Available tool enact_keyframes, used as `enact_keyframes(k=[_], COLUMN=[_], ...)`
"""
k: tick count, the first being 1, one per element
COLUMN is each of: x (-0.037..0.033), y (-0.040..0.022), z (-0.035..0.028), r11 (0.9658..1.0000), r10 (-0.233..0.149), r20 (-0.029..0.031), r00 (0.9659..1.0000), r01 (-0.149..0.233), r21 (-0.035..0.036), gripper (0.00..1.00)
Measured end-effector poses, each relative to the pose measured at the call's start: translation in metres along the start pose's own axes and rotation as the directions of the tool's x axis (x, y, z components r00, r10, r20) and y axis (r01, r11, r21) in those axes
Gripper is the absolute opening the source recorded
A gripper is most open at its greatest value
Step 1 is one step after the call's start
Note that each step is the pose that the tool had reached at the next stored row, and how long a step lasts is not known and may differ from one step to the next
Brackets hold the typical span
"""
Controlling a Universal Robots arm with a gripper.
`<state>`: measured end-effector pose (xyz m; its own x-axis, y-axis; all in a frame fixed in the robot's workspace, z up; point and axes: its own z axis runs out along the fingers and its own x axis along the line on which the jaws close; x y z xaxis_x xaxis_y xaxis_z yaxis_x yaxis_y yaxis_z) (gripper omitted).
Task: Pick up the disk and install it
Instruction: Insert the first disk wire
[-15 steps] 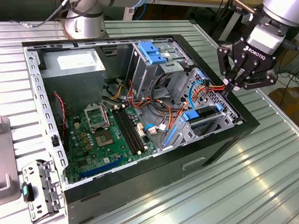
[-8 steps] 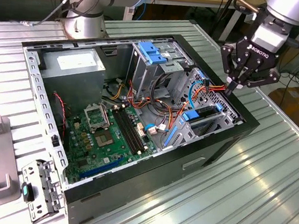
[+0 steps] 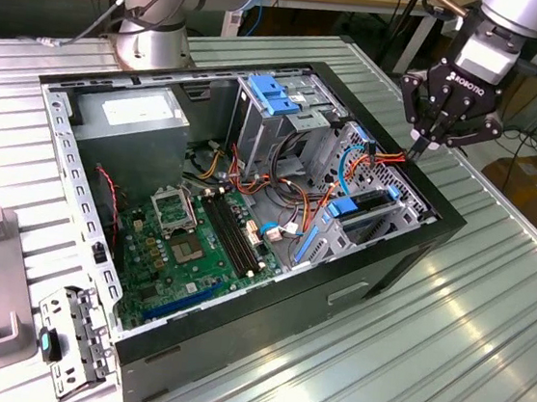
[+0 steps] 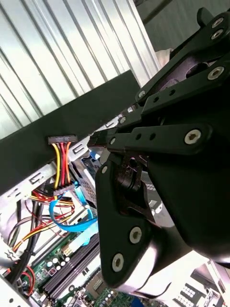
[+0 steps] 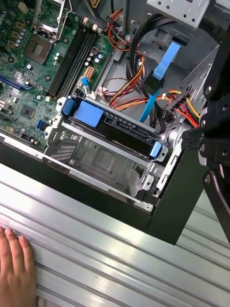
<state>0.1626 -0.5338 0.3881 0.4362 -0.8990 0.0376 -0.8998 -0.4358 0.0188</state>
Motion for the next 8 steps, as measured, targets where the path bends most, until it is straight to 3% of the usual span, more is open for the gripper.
enact_keyframes(k=[2, 8], x=[-0.0016, -0.0017], y=[-0.0028, -0.0028], z=[-0.0001, -0.0001], r11=[1.0, 1.0], r10=[-0.002, -0.002], r20=[-0.0001, -0.0001], r00=[1.0, 1.0], r01=[0.002, 0.002], r21=[0.0001, 0.0001], gripper=[0.11, 0.11])
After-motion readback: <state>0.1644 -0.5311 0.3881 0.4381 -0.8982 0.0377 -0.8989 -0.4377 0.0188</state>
